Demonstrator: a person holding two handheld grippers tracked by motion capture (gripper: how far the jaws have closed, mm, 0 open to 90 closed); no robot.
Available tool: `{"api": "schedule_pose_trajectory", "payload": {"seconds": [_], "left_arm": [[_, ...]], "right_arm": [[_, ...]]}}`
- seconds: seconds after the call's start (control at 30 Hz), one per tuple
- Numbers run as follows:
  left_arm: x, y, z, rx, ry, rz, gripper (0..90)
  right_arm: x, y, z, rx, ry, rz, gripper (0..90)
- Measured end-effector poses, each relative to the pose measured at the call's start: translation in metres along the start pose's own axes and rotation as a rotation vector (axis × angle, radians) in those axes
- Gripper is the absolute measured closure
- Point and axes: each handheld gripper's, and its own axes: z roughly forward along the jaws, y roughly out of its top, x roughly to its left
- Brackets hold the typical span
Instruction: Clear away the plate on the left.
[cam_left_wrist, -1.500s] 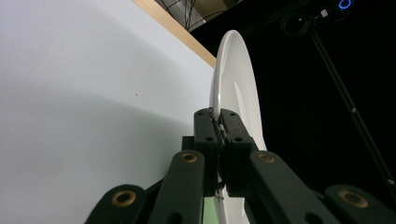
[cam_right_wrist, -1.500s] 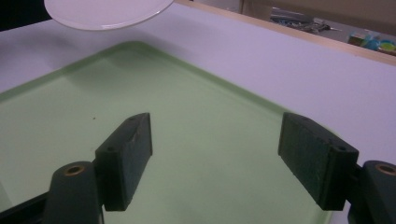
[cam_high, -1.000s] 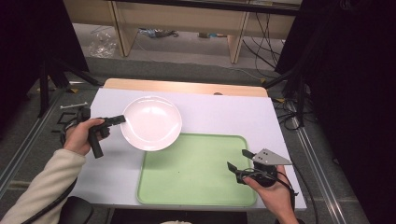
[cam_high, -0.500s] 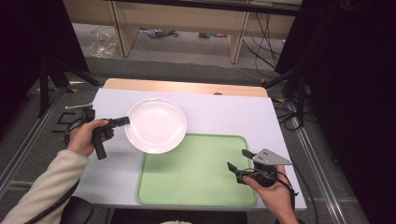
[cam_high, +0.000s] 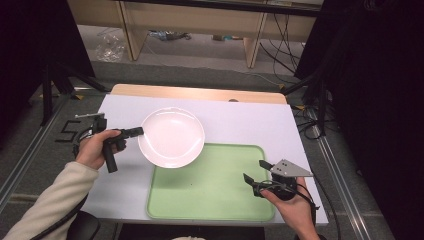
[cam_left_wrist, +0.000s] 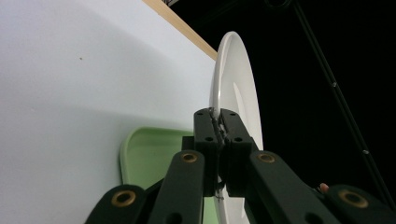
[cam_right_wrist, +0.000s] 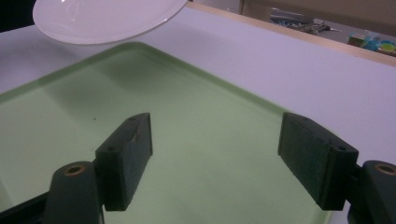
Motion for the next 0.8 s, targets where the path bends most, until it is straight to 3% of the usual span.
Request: {"api": "schedule_pose_trajectory", "payload": {"seconds": [0.33,0.8], "left_arm": [[-0.003,-0.005,0.005,0.014,-0.017,0.020,86.5],[-0.006,-0.011,0.011,0.039,-0.025,0.017,86.5]], "right_arm": [[0.000,0.000,0.000,0.001,-0.002,-0.001,27.0],[0.000,0.000,0.000,0.001,-0.001,0.000,27.0]]}}
